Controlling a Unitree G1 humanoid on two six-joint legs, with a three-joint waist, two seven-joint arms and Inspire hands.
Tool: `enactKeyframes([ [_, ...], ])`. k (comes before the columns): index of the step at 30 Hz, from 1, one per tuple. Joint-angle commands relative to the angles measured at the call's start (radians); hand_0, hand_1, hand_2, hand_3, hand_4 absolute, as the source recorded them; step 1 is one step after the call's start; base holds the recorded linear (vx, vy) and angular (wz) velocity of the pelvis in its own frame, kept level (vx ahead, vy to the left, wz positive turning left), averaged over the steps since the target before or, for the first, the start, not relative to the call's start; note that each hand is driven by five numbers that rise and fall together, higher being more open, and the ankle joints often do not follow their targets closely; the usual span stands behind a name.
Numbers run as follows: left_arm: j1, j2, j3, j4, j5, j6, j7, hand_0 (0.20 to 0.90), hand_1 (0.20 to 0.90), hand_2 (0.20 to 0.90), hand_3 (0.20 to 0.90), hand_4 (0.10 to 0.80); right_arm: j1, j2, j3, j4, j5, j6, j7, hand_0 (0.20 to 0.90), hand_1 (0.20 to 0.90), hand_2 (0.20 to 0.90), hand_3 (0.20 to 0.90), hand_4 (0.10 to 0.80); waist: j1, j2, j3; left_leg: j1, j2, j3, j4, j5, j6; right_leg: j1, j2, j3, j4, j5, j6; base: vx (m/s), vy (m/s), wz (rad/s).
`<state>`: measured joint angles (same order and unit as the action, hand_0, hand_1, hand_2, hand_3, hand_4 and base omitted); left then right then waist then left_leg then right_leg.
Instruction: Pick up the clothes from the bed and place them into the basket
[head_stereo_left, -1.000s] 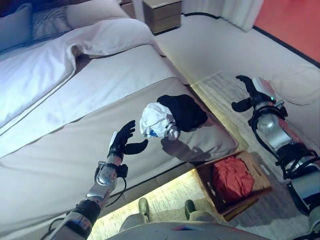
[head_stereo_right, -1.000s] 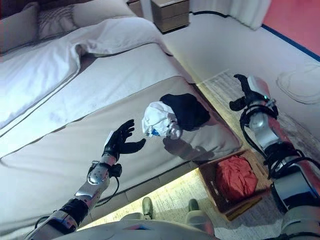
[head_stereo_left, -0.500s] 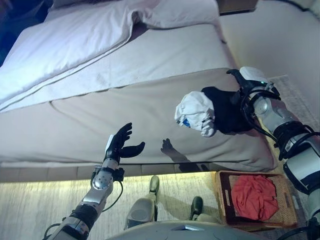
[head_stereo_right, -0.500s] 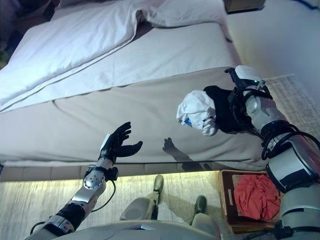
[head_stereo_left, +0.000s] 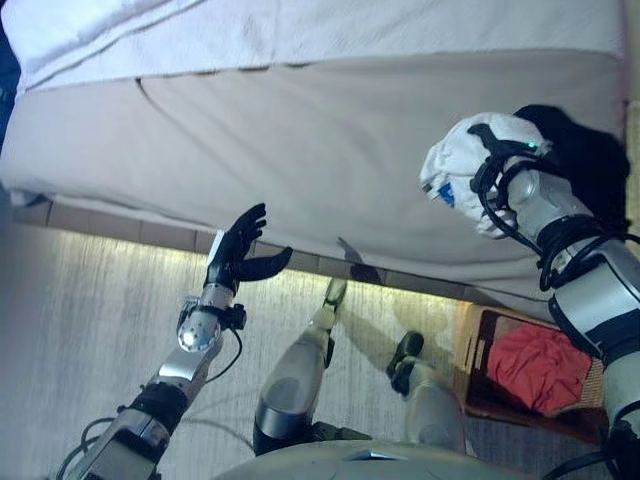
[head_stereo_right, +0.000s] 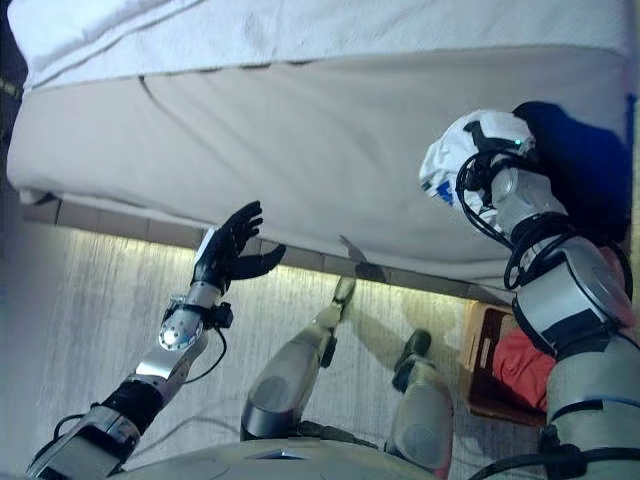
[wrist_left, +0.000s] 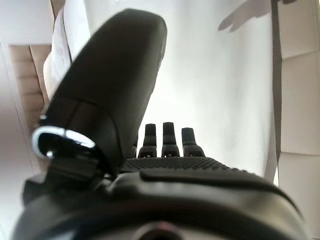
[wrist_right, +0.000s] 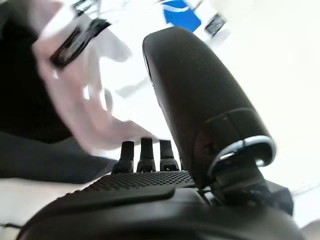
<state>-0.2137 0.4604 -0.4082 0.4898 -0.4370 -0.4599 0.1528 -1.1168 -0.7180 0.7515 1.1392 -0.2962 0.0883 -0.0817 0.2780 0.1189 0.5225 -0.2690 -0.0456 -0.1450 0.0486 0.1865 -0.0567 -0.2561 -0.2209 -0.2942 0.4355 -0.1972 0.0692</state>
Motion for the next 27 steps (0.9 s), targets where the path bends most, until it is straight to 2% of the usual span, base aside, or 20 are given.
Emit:
enactKeyframes([
  [1,-0.002,0.046,0.011,-0.176,-0.041,-0.119,0.018,0.900,0.900,0.900,0.900,0.800,-0.183,-0.021,0.065,-0.006,-0.006,0.015,-0.052,0.900,0.900,0.900,0.900,0.800,0.000,-0.009,-0.002,-0.104,-0.043,-0.007,0.259,-0.250,0.057,-0.066,0.028,-0.014,0.022,0.008,-0.068,-0.032,-0.002,0.12],
  [8,0.004,0.066,-0.018,-0.292,-0.015,-0.104,0.046,0.900,0.900,0.900,0.900,0.800,-0.200,-0.014,0.057,0.032,-0.020,0.068,-0.036,0.900,0.900,0.900,0.900,0.800,0.011,0.014,-0.002,-0.274,-0.067,0.003,0.390,-0.281,0.078,-0.239,0.016,0.006,0.186,-0.034,-0.083,-0.031,0.017,0.05],
  [15,0.019,0.080,-0.024,-0.348,-0.019,-0.088,0.068,0.900,0.900,0.900,0.900,0.800,-0.195,-0.019,0.087,0.094,-0.112,0.174,0.094,0.900,0.900,0.900,0.900,0.800,0.014,0.027,-0.002,-0.368,-0.071,0.022,0.497,-0.320,0.093,-0.330,0.009,0.014,0.290,-0.063,-0.099,-0.036,0.014,0.03],
  [16,0.022,0.082,-0.022,-0.349,-0.022,-0.087,0.063,0.900,0.900,0.900,0.900,0.800,-0.190,-0.020,0.096,0.108,-0.140,0.190,0.125,0.573,0.573,0.573,0.518,0.418,0.015,0.027,-0.002,-0.372,-0.070,0.022,0.506,-0.323,0.095,-0.333,0.009,0.014,0.296,-0.065,-0.102,-0.022,-0.005,0.04],
  [17,0.026,0.083,-0.021,-0.355,-0.020,-0.085,0.059,0.900,0.900,0.900,0.900,0.800,-0.183,-0.021,0.108,0.122,-0.163,0.199,0.146,0.300,0.300,0.300,0.200,0.100,0.016,0.026,-0.002,-0.368,-0.068,0.025,0.513,-0.328,0.096,-0.327,0.010,0.013,0.300,-0.067,-0.104,-0.022,-0.009,0.04],
  [22,0.031,0.086,-0.019,-0.357,-0.023,-0.087,0.041,0.900,0.900,0.900,0.900,0.800,-0.176,-0.033,0.116,0.139,-0.168,0.195,0.127,0.300,0.300,0.300,0.200,0.100,0.018,0.019,-0.002,-0.339,-0.062,0.025,0.502,-0.327,0.095,-0.291,0.012,0.007,0.280,-0.063,-0.104,-0.002,-0.002,-0.01],
  [27,0.032,0.095,-0.014,-0.357,-0.025,-0.085,0.047,0.900,0.900,0.900,0.900,0.800,-0.176,-0.065,0.099,0.122,-0.163,0.137,0.036,0.300,0.300,0.300,0.200,0.100,0.007,-0.006,-0.002,-0.238,-0.041,0.033,0.430,-0.308,0.087,-0.187,0.023,-0.001,0.186,-0.037,-0.091,-0.007,-0.015,-0.06],
])
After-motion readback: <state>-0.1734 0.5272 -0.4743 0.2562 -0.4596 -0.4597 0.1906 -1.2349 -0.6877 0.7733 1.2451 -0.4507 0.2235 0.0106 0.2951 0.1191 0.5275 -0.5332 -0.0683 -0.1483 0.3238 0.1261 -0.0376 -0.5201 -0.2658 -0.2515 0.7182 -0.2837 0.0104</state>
